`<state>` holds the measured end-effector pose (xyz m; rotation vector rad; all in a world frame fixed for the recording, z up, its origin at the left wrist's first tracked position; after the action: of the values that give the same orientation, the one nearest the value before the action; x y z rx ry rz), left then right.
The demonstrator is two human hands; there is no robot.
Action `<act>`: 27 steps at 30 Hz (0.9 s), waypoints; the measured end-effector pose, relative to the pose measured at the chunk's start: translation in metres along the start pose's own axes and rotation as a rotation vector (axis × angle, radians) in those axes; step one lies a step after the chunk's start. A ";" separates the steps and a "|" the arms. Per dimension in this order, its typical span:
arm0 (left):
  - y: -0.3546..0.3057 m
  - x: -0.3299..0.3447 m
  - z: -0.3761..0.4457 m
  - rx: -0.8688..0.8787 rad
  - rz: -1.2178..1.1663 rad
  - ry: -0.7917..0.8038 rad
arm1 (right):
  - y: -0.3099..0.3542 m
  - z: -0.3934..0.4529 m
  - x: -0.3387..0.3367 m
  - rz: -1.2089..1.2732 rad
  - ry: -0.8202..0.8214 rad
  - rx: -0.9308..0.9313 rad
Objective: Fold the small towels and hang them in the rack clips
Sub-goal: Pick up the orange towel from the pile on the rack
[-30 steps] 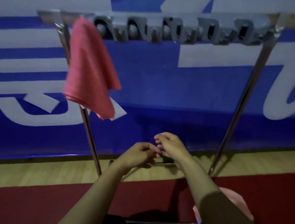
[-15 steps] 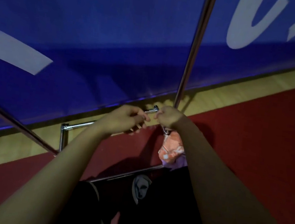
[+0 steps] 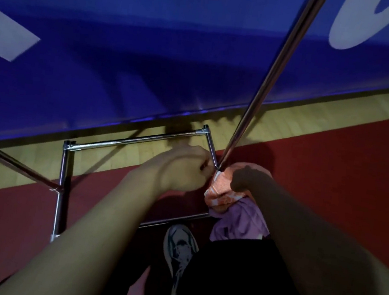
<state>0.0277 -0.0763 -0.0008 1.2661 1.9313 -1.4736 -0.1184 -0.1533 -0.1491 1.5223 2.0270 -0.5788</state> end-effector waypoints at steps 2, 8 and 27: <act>-0.003 0.001 0.006 0.014 0.017 0.015 | -0.011 0.012 0.014 0.047 0.072 -0.039; -0.018 0.023 0.021 0.019 -0.034 0.022 | -0.047 0.042 0.024 -0.039 -0.103 -0.078; -0.009 0.036 0.020 -0.026 0.021 0.122 | -0.135 0.117 0.157 -0.044 0.209 0.316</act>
<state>-0.0022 -0.0798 -0.0304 1.3900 2.0010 -1.3852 -0.2643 -0.1475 -0.3370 1.7876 2.2114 -0.8190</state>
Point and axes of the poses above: each hand's wrist, its own z-axis towards the middle knuckle, its own x-axis out of the palm, y = z × x, the point moved 8 cm from there along z, towards the middle knuckle, and after that the axes turned 1 degree about x, right-handed, at the moved point
